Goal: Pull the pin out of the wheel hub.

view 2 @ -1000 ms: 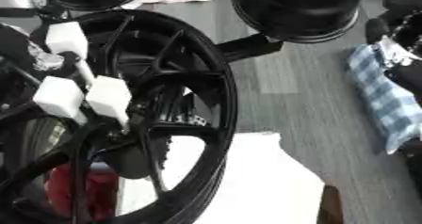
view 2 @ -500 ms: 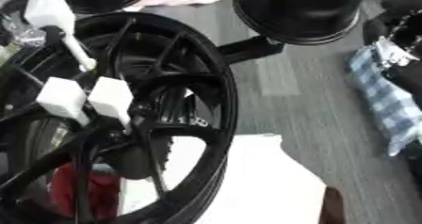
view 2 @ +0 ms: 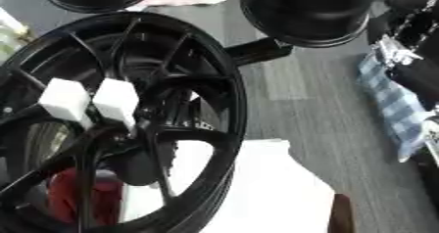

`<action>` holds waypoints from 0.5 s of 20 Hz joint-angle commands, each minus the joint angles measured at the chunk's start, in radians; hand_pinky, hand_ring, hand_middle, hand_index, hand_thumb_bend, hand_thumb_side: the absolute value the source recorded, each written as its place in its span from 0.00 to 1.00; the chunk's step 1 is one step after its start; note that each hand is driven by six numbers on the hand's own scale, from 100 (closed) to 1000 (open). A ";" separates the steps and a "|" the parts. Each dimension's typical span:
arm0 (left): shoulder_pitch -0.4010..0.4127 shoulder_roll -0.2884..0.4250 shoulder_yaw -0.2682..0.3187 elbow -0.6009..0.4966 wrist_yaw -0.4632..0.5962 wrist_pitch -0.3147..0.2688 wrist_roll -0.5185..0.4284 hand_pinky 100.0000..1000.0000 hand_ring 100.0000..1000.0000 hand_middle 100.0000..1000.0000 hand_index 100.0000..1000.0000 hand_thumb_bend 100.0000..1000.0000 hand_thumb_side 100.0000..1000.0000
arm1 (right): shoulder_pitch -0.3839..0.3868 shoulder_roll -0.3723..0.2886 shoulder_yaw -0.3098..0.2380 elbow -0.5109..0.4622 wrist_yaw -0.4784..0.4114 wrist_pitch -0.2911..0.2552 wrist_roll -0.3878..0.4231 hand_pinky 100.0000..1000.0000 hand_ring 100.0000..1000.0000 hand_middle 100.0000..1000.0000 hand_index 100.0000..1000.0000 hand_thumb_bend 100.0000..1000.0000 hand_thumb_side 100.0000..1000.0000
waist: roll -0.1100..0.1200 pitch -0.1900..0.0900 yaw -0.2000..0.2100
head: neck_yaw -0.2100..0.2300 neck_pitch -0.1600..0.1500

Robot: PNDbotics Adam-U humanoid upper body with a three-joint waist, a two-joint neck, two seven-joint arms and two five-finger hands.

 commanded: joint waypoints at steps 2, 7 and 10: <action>0.061 0.135 0.103 -0.047 0.066 0.000 0.065 0.74 0.34 0.04 0.40 0.00 0.22 | -0.002 -0.025 -0.017 -0.018 0.007 -0.009 -0.007 0.59 0.59 0.48 0.64 0.23 0.10 | -0.008 -0.022 0.009 | -0.015 0.004; 0.191 0.233 0.197 -0.071 0.146 0.013 0.145 0.74 0.34 0.04 0.40 0.00 0.23 | 0.006 -0.021 -0.025 -0.018 0.013 -0.015 -0.014 0.59 0.59 0.48 0.64 0.23 0.10 | -0.023 -0.022 0.028 | -0.029 0.005; 0.269 0.267 0.229 -0.067 0.194 0.020 0.193 0.74 0.35 0.04 0.40 0.00 0.22 | 0.010 -0.018 -0.029 -0.018 0.014 -0.019 -0.019 0.59 0.59 0.48 0.64 0.23 0.10 | -0.031 -0.025 0.037 | -0.039 0.002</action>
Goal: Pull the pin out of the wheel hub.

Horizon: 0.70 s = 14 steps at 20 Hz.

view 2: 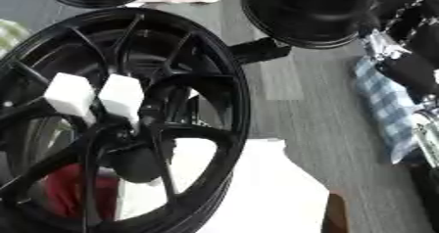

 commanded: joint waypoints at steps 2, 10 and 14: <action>0.068 0.082 0.060 -0.001 0.063 0.009 0.068 0.74 0.35 0.04 0.40 0.00 0.22 | 0.001 -0.016 -0.017 -0.018 0.012 -0.007 -0.007 0.59 0.59 0.48 0.64 0.23 0.10 | -0.003 -0.024 0.006 | -0.015 -0.002; 0.224 0.084 0.097 0.002 0.056 -0.002 0.140 0.73 0.36 0.05 0.40 0.00 0.21 | -0.001 -0.006 -0.018 -0.018 0.009 -0.011 -0.009 0.59 0.59 0.48 0.64 0.24 0.09 | -0.016 -0.029 -0.006 | -0.029 -0.024; 0.240 0.079 0.091 0.010 0.027 -0.003 0.143 0.73 0.36 0.06 0.41 0.00 0.21 | -0.001 -0.002 -0.020 -0.018 0.008 -0.013 -0.011 0.59 0.59 0.48 0.64 0.24 0.09 | -0.019 -0.028 -0.009 | -0.027 -0.029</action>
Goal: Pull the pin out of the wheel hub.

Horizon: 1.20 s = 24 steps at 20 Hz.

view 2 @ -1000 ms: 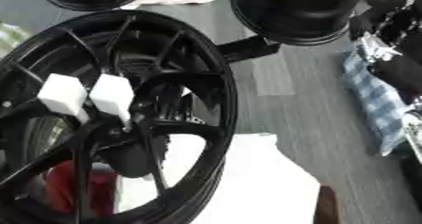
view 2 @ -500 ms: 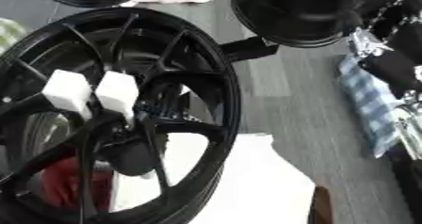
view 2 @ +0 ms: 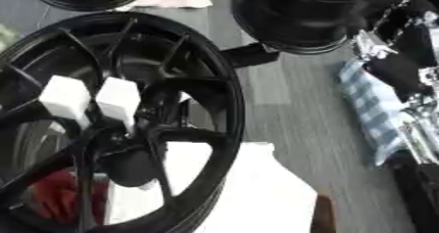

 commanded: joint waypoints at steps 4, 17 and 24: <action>0.009 0.038 0.018 0.012 -0.063 -0.002 0.004 0.79 0.50 0.27 0.60 0.00 0.41 | -0.004 -0.016 -0.014 -0.018 0.001 -0.005 -0.002 0.59 0.59 0.48 0.64 0.24 0.09 | 0.003 -0.019 -0.001 | 0.002 -0.020; 0.010 0.028 0.025 0.012 -0.154 -0.089 -0.062 0.97 0.90 0.77 0.91 0.14 0.93 | -0.005 -0.011 -0.013 -0.018 -0.002 -0.004 -0.003 0.59 0.58 0.48 0.64 0.23 0.10 | 0.003 -0.014 0.002 | 0.004 -0.011; -0.014 -0.002 0.049 -0.047 0.087 -0.083 0.045 0.87 0.66 0.49 0.75 0.00 0.73 | -0.005 -0.013 -0.014 -0.018 -0.003 -0.005 -0.006 0.59 0.58 0.48 0.64 0.23 0.09 | 0.000 -0.016 0.005 | 0.005 0.004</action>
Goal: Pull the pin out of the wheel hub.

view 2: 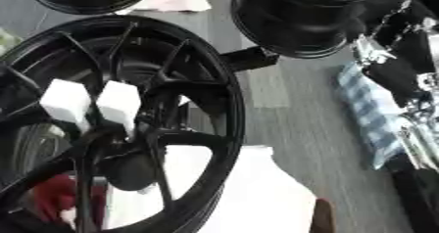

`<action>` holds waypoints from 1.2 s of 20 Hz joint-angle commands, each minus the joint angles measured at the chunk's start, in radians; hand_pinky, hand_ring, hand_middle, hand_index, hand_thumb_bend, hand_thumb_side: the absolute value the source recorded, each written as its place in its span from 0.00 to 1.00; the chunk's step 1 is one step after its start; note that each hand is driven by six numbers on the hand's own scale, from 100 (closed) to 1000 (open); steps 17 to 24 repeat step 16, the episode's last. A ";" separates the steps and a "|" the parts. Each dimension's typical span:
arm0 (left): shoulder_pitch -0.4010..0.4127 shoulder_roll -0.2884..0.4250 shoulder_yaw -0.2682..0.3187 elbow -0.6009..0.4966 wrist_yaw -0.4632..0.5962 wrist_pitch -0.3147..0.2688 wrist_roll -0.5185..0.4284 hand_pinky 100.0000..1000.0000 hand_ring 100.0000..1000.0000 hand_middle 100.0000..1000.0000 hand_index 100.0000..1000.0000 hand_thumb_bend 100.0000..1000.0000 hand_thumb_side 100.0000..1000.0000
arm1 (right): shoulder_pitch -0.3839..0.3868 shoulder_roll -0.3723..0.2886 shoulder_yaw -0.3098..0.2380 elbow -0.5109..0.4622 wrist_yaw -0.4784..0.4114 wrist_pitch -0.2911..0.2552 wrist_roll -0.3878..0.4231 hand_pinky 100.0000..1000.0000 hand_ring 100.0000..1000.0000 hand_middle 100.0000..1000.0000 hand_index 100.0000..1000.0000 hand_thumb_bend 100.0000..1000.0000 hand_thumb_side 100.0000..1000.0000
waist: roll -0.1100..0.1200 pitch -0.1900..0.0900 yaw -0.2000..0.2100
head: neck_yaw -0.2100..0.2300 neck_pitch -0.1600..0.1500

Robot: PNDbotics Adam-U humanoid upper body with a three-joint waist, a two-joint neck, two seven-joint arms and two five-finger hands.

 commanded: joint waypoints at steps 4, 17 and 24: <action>0.003 -0.010 0.060 -0.149 0.363 -0.117 0.219 0.86 0.62 0.45 0.74 0.00 0.60 | -0.004 -0.027 -0.017 -0.018 -0.001 -0.008 -0.007 0.59 0.58 0.48 0.64 0.24 0.09 | -0.001 -0.020 0.005 | -0.001 0.015; 0.175 -0.307 0.098 -0.328 0.421 -0.341 0.406 0.84 0.58 0.42 0.71 0.00 0.60 | -0.002 -0.033 -0.033 -0.018 0.008 -0.036 -0.032 0.59 0.58 0.48 0.64 0.26 0.09 | -0.019 -0.024 0.005 | -0.002 0.019; 0.175 -0.307 0.098 -0.328 0.421 -0.341 0.406 0.84 0.58 0.42 0.71 0.00 0.60 | -0.002 -0.033 -0.033 -0.018 0.008 -0.036 -0.032 0.59 0.58 0.48 0.64 0.26 0.09 | -0.019 -0.024 0.005 | -0.002 0.019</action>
